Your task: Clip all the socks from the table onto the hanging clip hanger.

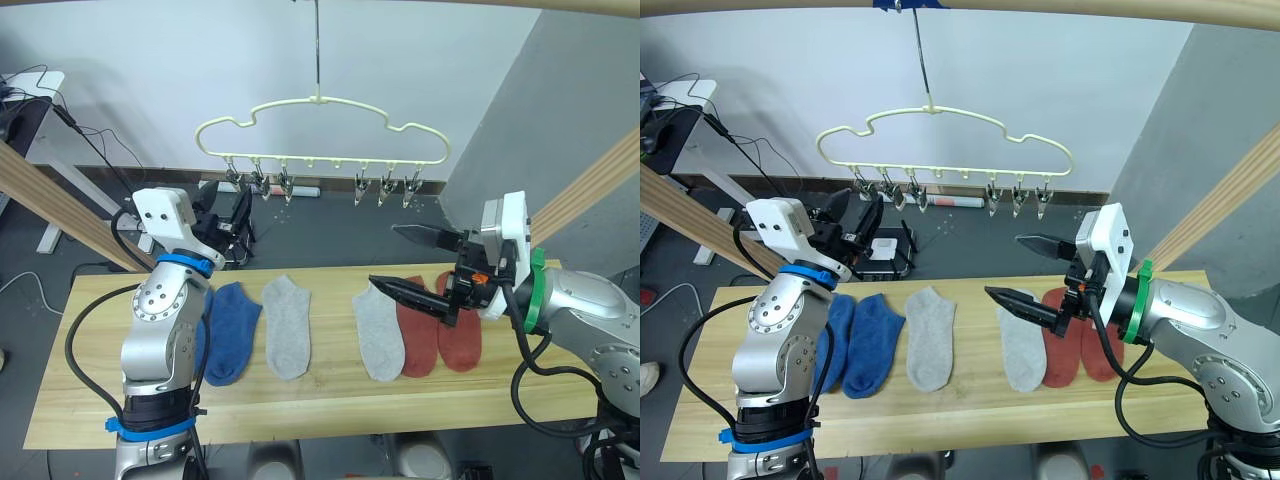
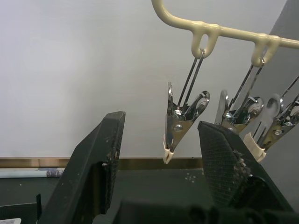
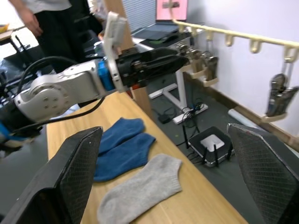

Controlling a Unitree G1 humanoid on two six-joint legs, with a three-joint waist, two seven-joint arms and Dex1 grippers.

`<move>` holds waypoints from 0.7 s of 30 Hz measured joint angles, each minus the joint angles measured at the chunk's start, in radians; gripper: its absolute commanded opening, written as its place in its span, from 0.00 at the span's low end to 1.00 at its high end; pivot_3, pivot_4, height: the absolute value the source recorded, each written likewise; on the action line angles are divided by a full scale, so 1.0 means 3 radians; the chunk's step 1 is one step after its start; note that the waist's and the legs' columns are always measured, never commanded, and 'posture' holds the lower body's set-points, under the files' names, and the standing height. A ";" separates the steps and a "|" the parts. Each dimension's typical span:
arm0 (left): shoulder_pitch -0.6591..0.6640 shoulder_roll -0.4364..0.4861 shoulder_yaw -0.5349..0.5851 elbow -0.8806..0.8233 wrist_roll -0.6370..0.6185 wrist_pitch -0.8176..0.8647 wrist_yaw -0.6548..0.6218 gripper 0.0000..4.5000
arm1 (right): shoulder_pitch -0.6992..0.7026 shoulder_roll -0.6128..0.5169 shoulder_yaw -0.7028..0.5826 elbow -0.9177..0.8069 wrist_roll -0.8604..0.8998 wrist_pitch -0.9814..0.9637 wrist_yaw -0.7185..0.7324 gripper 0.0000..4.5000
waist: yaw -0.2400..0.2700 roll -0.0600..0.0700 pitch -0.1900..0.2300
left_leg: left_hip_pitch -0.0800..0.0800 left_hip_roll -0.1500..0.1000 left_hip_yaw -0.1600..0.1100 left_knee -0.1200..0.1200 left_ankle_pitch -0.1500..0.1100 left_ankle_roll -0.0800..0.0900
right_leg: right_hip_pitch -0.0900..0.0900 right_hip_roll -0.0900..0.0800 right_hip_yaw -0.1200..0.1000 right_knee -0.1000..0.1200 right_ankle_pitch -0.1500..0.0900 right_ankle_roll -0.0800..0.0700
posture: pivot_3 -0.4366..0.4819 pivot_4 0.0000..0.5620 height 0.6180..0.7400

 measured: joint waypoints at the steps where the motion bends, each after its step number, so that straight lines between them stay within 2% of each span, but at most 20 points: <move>1: -0.0014 0.0000 0.0000 0.0000 -0.0013 0.0000 0.0002 0.60 | 0.0000 -0.0007 0.0004 -0.0005 0.0012 0.0001 0.0005 1.00 | 0.0000 0.0000 0.0000 | -0.0001 0.0000 0.0000 0.0000 0.0000 0.0000 | -0.0001 0.0000 0.0000 0.0000 0.0000 0.0000 | 0.27 0.64 1.00; 19: -0.0187 -0.0009 -0.0008 -0.0046 -0.0111 0.0097 0.0113 0.60 | 0.0081 -0.0092 0.0008 -0.0008 -0.0017 -0.0028 0.0042 1.00 | -0.0001 0.0000 0.0000 | -0.0017 0.0000 0.0004 0.0000 0.0001 -0.0001 | -0.0022 0.0000 0.0001 0.0003 0.0000 0.0000 | 0.27 0.63 1.00; 21: -0.0187 -0.0010 -0.0008 -0.0046 -0.0115 0.0097 0.0113 0.53 | 0.0082 -0.0093 0.0008 -0.0008 -0.0018 -0.0033 0.0042 1.00 | -0.0001 0.0000 0.0000 | -0.0017 0.0000 0.0005 0.0000 0.0001 -0.0001 | -0.0022 0.0000 0.0001 0.0003 0.0000 0.0000 | 0.27 0.63 1.00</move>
